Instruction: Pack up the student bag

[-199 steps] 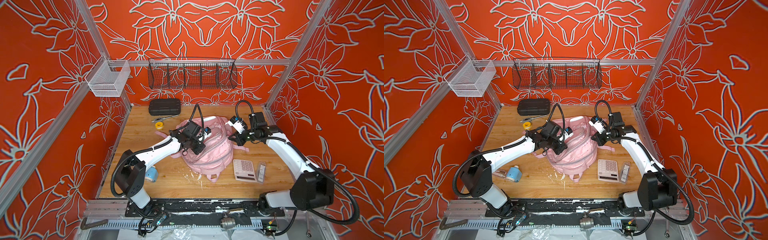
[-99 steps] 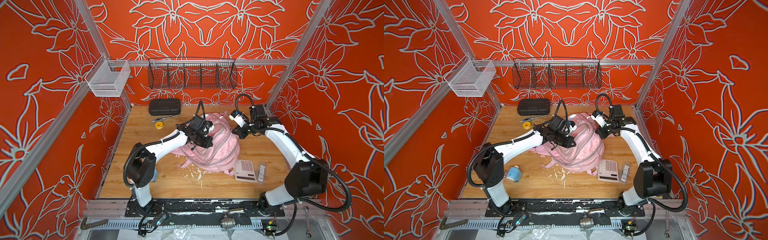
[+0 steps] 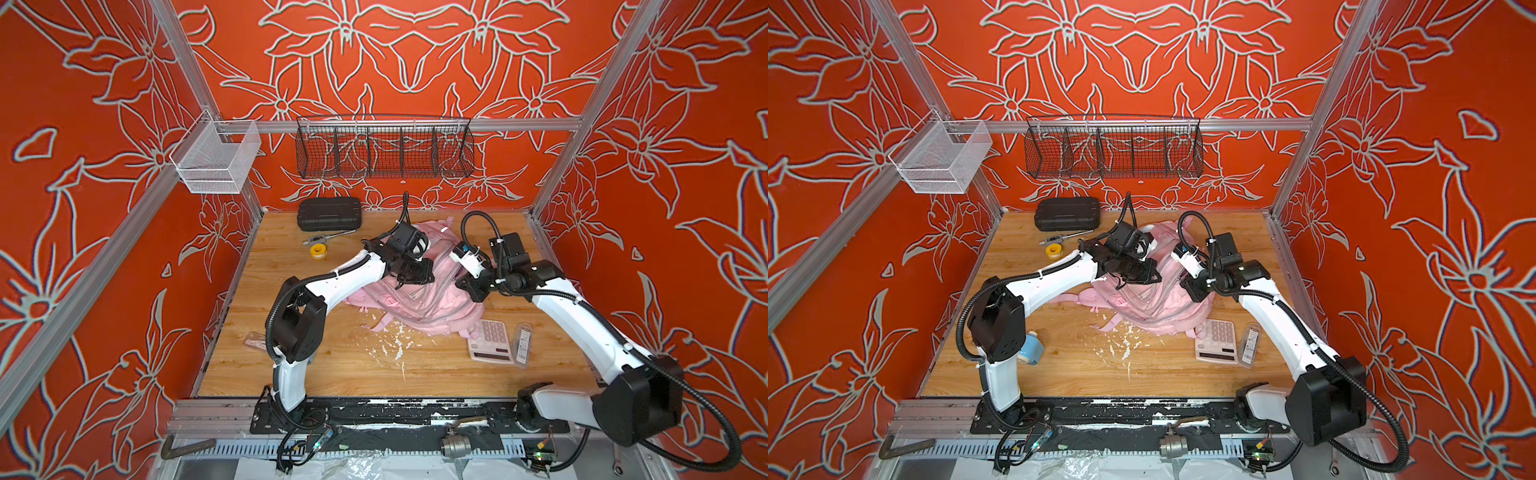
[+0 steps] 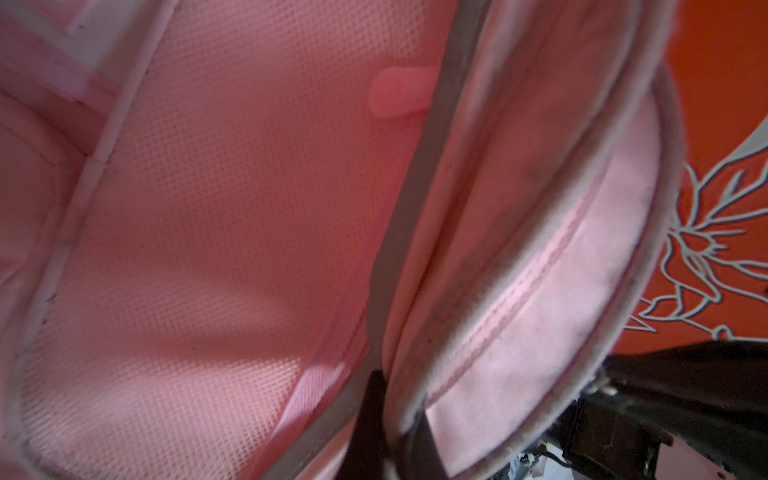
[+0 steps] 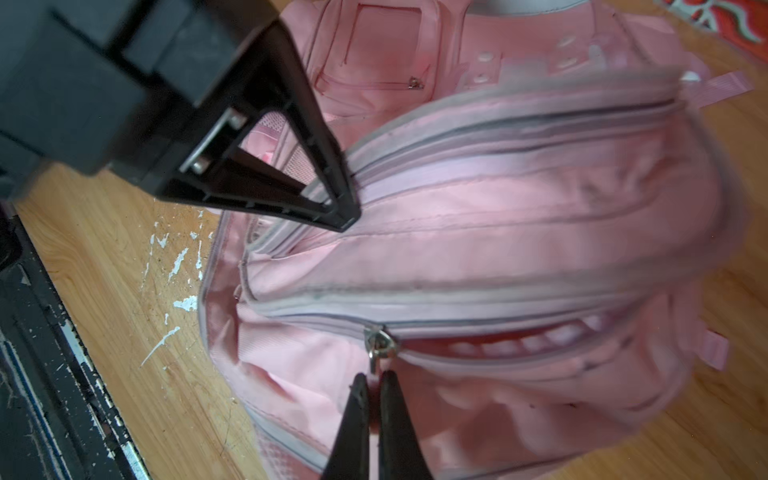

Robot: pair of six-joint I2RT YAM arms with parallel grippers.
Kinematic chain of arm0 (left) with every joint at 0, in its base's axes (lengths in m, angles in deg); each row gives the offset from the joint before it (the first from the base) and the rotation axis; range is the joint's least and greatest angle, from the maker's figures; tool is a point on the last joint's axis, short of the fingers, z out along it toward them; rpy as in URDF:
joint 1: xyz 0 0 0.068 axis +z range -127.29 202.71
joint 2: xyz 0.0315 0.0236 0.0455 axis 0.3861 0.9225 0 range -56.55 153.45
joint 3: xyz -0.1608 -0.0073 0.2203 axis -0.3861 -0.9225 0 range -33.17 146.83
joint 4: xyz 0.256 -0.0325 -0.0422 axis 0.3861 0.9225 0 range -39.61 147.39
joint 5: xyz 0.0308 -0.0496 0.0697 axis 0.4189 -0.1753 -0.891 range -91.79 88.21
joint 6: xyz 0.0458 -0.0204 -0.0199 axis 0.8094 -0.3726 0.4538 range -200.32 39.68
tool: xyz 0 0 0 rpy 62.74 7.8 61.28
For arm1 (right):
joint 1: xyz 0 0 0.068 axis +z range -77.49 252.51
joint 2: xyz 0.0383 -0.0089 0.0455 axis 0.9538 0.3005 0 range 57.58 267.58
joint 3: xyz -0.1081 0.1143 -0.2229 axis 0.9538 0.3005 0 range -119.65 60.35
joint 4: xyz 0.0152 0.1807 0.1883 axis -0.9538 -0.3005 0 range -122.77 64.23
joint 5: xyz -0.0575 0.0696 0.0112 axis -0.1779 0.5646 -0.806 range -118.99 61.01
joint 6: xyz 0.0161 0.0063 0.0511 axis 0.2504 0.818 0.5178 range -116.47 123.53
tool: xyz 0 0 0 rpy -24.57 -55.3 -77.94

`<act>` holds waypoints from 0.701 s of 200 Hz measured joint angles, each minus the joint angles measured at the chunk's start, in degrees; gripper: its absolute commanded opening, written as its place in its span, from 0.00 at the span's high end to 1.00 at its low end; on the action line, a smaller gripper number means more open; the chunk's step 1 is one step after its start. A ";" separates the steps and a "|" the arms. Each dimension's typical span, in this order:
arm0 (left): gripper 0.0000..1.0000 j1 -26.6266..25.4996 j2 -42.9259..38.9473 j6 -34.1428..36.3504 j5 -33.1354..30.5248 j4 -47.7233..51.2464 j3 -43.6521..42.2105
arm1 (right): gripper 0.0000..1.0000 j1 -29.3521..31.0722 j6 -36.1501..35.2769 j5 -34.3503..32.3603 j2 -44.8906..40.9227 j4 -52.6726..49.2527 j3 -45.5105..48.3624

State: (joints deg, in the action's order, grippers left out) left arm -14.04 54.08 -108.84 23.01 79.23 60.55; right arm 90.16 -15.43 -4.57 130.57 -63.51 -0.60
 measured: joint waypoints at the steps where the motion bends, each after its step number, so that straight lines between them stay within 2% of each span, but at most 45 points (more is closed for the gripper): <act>1: 1.00 0.00 0.04 -0.07 0.00 0.00 0.07 | 1.00 0.04 0.02 0.00 -0.02 0.11 0.09; 43: 1.00 0.39 1.77 -3.96 0.46 0.74 4.26 | 1.00 0.68 2.93 -0.02 -0.02 3.85 2.21; 60: 0.67 0.70 1.75 -3.45 0.31 0.90 4.31 | 1.00 0.70 3.04 -0.07 -0.02 4.61 2.19; 76: 0.52 0.81 1.57 -2.58 -0.15 0.70 4.17 | 1.00 0.68 2.89 -0.22 -0.02 4.24 2.19; 103: 0.28 0.81 -1.51 3.69 -2.78 0.63 1.05 | 1.00 0.50 1.86 -0.50 0.02 3.02 1.53; 113: 0.24 0.81 -3.41 7.78 -3.52 0.68 -0.96 | 1.00 0.17 1.29 -0.50 0.07 2.43 0.81; 140: 0.21 0.59 -7.82 17.38 -5.75 0.79 -6.19 | 1.00 -1.18 -0.15 -0.39 0.39 0.92 -1.62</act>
State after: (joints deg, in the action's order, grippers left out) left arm -13.45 46.25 -91.46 17.26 80.02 54.36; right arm 88.98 -15.58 -4.96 130.97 -62.59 -2.21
